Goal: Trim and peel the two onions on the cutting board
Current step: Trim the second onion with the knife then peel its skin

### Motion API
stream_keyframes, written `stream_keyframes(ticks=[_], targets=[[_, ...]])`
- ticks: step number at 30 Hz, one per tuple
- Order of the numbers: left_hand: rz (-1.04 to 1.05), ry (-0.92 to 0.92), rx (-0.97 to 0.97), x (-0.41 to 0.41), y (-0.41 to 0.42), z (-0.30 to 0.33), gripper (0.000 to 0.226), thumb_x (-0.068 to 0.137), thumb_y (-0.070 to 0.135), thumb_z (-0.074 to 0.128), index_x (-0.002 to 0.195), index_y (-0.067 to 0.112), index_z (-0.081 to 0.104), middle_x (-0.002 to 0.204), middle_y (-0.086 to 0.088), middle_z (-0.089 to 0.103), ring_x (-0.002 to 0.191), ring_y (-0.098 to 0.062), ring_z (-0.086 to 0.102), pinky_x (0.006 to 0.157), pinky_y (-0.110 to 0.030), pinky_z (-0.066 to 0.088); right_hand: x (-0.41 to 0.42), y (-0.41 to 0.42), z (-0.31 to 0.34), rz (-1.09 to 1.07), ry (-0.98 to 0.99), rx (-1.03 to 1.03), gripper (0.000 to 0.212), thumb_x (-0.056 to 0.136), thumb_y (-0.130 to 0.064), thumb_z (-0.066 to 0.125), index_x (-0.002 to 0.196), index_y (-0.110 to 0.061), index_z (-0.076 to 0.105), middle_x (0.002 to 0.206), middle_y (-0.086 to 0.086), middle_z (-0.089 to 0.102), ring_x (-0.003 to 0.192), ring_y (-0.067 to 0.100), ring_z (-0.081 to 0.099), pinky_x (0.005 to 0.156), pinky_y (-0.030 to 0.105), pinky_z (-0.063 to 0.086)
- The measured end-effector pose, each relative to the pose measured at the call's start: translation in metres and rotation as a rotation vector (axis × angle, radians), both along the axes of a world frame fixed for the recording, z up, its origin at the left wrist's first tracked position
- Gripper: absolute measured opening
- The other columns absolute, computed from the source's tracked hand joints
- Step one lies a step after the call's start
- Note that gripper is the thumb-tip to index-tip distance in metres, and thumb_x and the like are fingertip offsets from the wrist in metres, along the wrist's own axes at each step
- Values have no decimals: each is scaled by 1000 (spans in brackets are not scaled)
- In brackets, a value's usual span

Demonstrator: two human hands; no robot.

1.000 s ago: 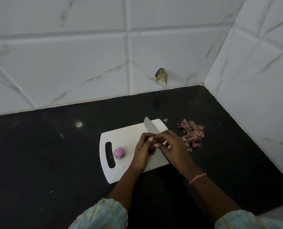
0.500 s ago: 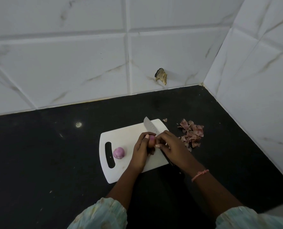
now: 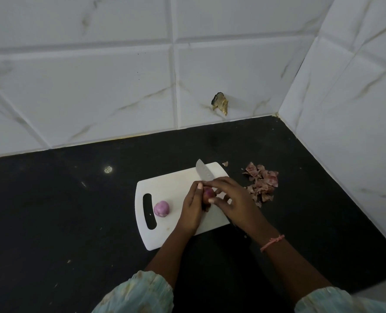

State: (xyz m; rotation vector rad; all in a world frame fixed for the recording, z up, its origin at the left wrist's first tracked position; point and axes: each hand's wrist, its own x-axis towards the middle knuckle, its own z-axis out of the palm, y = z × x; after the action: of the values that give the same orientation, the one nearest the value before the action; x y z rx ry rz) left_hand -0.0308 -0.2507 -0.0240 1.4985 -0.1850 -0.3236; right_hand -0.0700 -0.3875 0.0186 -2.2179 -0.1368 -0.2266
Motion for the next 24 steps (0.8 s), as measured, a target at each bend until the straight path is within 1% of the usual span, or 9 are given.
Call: stream_keyframes(ticks=[1,4,8,11,14,16,19,22,24], targets=[[-3,2,-6,0,0,0,40,108,33,30,107,5,58,79,-3,62,69,-13,53,62,-23,46,1,1,-2,21,-10,-37,39,84,-10,72,119,-26,67,114,-15,60,102,3,58,78,15,48],[-3,-1,-15,0,0,2,47,107,41,29,103,4,57,75,-20,58,62,-21,51,57,-26,45,3,1,-5,-22,-66,-6,26,80,-6,76,103,-17,74,102,-10,65,94,3,61,75,18,50],[-11,2,8,0,1,2,54,101,50,29,102,3,57,69,-17,58,55,-25,49,52,-25,44,5,0,-5,-9,-92,17,13,78,-5,77,88,-10,72,91,-6,64,85,9,63,72,29,53],[-5,11,9,0,1,1,57,99,52,31,103,1,57,66,-13,59,53,-23,50,51,-25,45,4,-1,-5,-6,-100,14,9,80,-4,75,81,-10,68,88,-5,61,83,11,62,71,35,52],[-8,18,-6,-1,1,3,58,101,48,31,101,-5,54,65,-9,59,49,-19,49,49,-24,44,4,-3,-6,12,-81,-29,10,84,-7,71,91,-15,70,93,-9,60,88,8,61,74,30,52],[-5,27,-3,-1,1,3,55,105,41,31,100,-7,55,66,-9,61,48,-19,50,48,-25,44,4,-4,-7,19,-77,-56,12,87,-10,68,97,-18,70,95,-11,60,89,6,60,74,27,51],[9,51,4,0,1,2,53,108,36,29,95,-8,56,66,-9,64,46,-19,50,45,-24,42,4,0,-8,22,-91,-145,11,92,-21,58,100,-21,66,98,-12,59,92,3,56,74,24,49],[16,72,-5,1,1,5,52,109,35,26,87,-1,56,55,-4,60,41,-17,48,42,-21,38,5,5,-10,30,-86,-268,23,94,-30,42,101,-19,61,101,-8,57,95,7,53,71,29,50],[14,69,-3,0,1,5,53,109,35,26,87,-2,56,55,-4,59,41,-17,48,42,-21,39,6,4,-12,33,-80,-320,18,95,-24,44,103,-18,59,103,-6,56,96,8,52,68,32,51]])
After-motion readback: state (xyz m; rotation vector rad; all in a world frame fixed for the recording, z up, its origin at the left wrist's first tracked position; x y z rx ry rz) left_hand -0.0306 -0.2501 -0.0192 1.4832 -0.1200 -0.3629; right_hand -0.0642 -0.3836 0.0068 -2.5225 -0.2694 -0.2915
